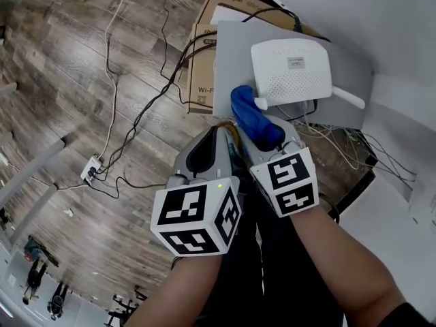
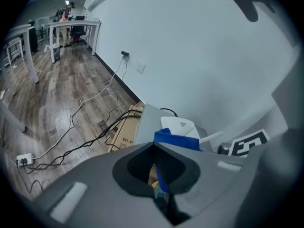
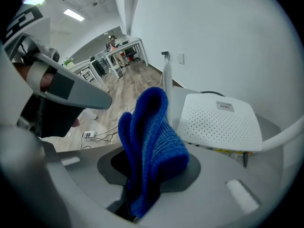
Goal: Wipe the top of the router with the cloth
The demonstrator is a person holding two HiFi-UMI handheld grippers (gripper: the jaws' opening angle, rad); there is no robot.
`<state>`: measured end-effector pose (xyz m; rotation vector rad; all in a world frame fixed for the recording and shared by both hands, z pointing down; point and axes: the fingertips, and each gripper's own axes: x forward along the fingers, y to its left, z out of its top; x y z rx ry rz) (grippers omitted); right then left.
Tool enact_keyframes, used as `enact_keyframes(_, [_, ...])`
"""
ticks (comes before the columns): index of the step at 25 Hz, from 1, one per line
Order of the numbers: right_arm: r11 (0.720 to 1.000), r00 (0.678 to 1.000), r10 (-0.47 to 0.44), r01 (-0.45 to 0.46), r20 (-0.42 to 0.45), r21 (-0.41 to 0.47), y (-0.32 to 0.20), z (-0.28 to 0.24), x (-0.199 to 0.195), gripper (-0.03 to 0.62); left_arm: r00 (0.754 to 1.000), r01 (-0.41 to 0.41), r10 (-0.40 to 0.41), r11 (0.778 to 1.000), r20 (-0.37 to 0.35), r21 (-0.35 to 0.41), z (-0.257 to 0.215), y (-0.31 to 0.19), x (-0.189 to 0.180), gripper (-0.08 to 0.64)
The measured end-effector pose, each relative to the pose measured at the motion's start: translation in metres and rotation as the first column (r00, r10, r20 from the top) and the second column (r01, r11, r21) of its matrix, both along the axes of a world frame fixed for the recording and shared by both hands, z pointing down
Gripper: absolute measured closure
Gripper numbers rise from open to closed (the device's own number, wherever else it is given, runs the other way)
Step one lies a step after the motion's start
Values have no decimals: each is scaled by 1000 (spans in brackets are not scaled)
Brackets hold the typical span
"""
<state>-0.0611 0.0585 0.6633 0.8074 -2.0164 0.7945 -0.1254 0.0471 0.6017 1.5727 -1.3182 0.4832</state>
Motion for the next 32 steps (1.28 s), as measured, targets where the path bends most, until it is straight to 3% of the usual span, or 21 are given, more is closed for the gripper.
enact_keyframes(9, [998,999,-18,15,50,60,-8,-65,16,450,997,-70,68,994,23,80,-54,-38,29,558])
enact_keyframes(18, [991,997,41,-49,62,127,-40,-117,54,451,995,-97,93,986,36,139,-94,-70,53,558])
enact_keyframes(24, [989,998,61,-65,34,132,-59,-100,67,451,994,-113,110,986,27,126,-86,-67,67,558])
enact_keyframes(32, [997,999,-34,35,-25,69,-65,-43,48,451,999,-48,46,995,22,90,-67,-63,46,558])
